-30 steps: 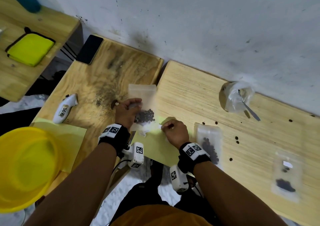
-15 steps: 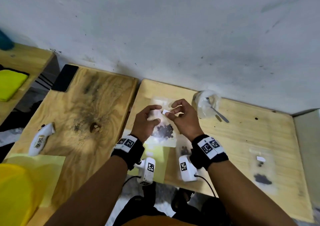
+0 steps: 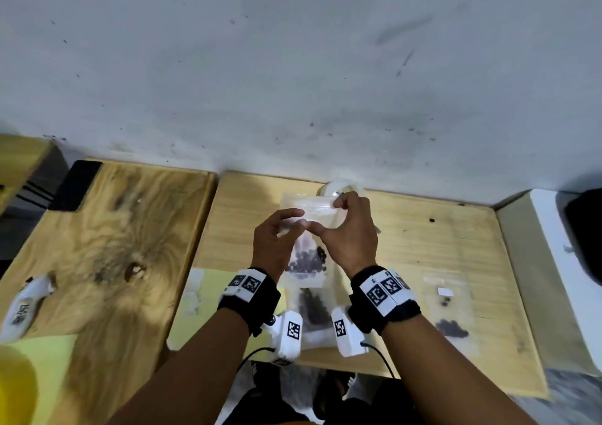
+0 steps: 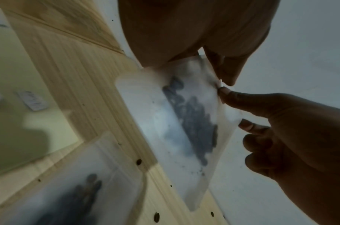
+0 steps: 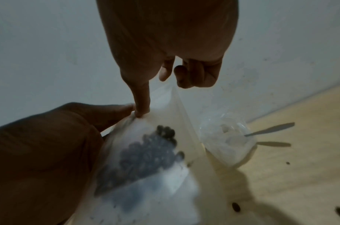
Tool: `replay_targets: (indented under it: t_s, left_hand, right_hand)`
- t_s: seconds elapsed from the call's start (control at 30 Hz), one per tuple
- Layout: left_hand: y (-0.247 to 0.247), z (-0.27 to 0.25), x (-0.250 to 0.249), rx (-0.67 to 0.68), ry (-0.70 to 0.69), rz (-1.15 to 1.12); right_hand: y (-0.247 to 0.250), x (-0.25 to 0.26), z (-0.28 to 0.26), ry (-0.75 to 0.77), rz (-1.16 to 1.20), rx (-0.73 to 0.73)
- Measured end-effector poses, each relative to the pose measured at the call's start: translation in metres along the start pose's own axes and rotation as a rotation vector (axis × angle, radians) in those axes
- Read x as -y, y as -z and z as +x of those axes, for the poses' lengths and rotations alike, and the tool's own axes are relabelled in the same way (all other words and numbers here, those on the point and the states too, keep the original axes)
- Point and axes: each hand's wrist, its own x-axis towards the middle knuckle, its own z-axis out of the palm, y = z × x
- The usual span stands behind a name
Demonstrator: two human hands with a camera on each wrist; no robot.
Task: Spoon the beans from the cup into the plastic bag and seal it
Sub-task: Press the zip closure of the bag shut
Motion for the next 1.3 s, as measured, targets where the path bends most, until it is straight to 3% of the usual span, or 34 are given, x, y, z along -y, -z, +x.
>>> replay_targets:
  t_s: [0.13, 0.27, 0.53, 0.7, 0.87, 1.1, 1.3]
  left_hand:
    - [-0.014, -0.003, -0.004, -0.014, -0.011, 0.020]
    - [-0.023, -0.006, -0.004, 0.020, 0.006, 0.052]
    - [-0.034, -0.009, 0.000, 0.037, 0.026, 0.045]
    - [-0.030, -0.002, -0.002, 0.035, 0.089, -0.050]
    - [-0.028, -0.002, 0.001, 0.059, 0.124, 0.029]
    - [-0.051, -0.002, 0.024, 0.198, 0.258, 0.212]
    - [-0.117, -0.012, 0.062, 0.411, 0.402, 0.252]
  right_hand:
    - [0.003, -0.019, 0.000, -0.099, 0.195, 0.039]
    - [0.009, -0.035, 0.000, -0.090, 0.296, 0.078]
    - [0.017, -0.051, -0.004, -0.070, 0.342, 0.088]
    - [0.022, -0.066, -0.010, -0.179, 0.378, 0.220]
    - [0.028, -0.072, -0.007, -0.230, 0.478, 0.148]
    - [0.046, -0.106, -0.002, -0.270, 0.296, 0.223]
    - [0.088, -0.167, -0.022, -0.383, 0.136, 0.189]
